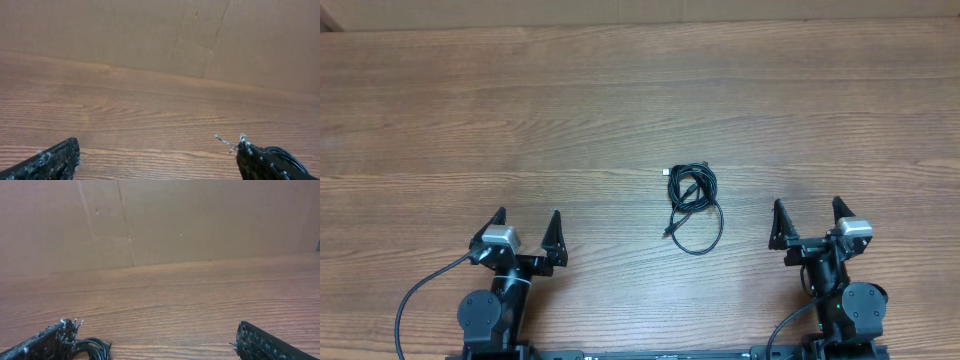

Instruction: Untangle cables

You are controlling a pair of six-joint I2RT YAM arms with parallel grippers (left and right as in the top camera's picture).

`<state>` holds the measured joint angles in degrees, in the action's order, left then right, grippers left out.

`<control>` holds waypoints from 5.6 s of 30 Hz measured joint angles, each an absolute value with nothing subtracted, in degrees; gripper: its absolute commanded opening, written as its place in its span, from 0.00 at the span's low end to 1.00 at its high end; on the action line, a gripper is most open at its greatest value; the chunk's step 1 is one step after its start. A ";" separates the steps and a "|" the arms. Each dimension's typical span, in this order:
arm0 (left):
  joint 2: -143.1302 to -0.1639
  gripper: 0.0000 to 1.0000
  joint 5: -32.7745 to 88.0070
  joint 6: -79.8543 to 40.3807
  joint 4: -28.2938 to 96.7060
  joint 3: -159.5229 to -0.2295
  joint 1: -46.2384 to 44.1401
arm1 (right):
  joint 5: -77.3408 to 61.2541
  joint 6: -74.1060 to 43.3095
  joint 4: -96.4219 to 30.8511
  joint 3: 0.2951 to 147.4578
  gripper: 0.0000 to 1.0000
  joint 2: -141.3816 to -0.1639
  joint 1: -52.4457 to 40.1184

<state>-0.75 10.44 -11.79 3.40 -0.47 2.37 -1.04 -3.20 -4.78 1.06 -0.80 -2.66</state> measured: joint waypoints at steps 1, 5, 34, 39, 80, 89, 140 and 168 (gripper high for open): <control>-0.75 1.00 10.44 -11.79 3.40 -0.47 2.37 | -1.02 -3.20 -4.80 1.06 1.00 -0.80 -2.66; -0.75 0.99 10.44 -11.79 3.40 -0.47 2.37 | -1.04 -3.20 -4.80 1.06 1.00 -0.80 -2.66; -0.75 1.00 10.44 -11.79 3.40 -0.47 2.37 | -1.04 -3.20 -4.78 1.06 1.00 -0.80 -2.68; -0.75 0.99 10.44 -11.79 3.40 -0.47 2.37 | -1.02 -3.20 -4.78 1.06 1.00 -0.80 -2.66; -0.75 0.99 10.48 -12.40 3.40 -0.47 2.37 | -1.02 -3.20 -4.78 1.06 1.00 -0.80 -2.66; -0.75 1.00 20.34 -15.70 2.35 -0.51 2.37 | -1.02 -3.18 -4.78 1.06 1.00 -0.80 -2.66; -25.96 1.00 19.27 -14.90 33.19 -31.88 2.37 | -1.04 -3.20 -4.80 1.06 1.00 -0.80 -2.66; -47.59 0.88 32.60 -21.37 55.07 -56.49 1.87 | -1.04 -3.20 -4.80 1.06 1.00 -0.80 -2.66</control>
